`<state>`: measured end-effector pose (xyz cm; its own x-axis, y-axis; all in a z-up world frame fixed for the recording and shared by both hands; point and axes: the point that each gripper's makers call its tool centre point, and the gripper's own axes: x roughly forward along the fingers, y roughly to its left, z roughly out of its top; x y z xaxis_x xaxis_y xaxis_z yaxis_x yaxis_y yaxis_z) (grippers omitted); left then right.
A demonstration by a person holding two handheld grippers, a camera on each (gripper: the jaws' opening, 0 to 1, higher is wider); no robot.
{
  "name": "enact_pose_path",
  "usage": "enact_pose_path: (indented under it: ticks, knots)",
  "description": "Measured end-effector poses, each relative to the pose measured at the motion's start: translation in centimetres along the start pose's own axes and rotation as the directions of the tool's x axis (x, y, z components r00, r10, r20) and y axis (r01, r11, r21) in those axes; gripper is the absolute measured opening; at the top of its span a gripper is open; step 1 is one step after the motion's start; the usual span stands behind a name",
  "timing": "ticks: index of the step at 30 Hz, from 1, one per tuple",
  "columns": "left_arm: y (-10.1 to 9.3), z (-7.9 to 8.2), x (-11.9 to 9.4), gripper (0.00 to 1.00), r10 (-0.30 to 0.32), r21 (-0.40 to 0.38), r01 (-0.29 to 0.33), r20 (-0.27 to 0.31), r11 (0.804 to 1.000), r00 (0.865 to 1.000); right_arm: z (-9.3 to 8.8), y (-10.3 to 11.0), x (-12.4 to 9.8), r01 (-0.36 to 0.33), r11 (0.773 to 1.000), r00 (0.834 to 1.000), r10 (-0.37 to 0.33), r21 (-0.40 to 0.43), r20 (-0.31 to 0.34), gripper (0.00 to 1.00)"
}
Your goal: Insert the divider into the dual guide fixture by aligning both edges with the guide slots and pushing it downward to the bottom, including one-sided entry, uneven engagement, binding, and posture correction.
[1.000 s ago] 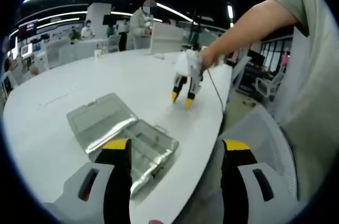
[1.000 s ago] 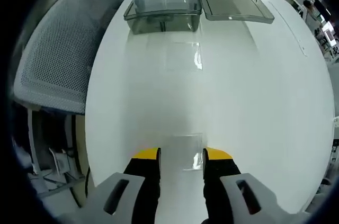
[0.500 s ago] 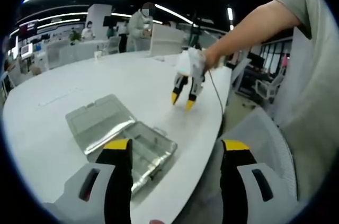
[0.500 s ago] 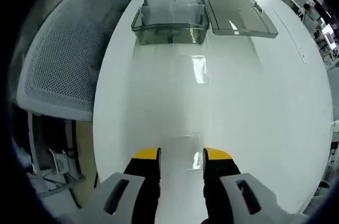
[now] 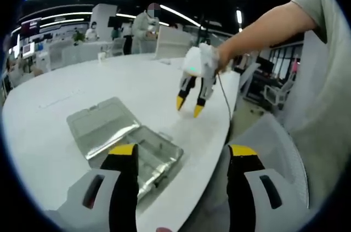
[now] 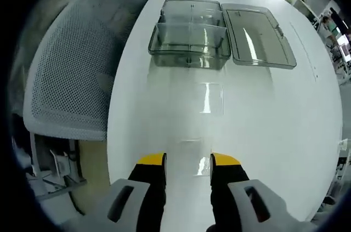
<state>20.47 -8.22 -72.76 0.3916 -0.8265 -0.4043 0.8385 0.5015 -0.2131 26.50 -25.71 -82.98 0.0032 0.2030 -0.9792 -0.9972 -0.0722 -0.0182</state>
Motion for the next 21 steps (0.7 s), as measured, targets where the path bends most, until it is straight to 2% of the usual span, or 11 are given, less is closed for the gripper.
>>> enact_pose_path:
  ticks: [21]
  knots:
    - [0.4, -0.6, 0.8, 0.55, -0.002, -0.08, 0.002, -0.004, 0.997, 1.0, 7.2, 1.5, -2.5, 0.0, 0.993, 1.0, 0.002, -0.115, 0.017, 0.26]
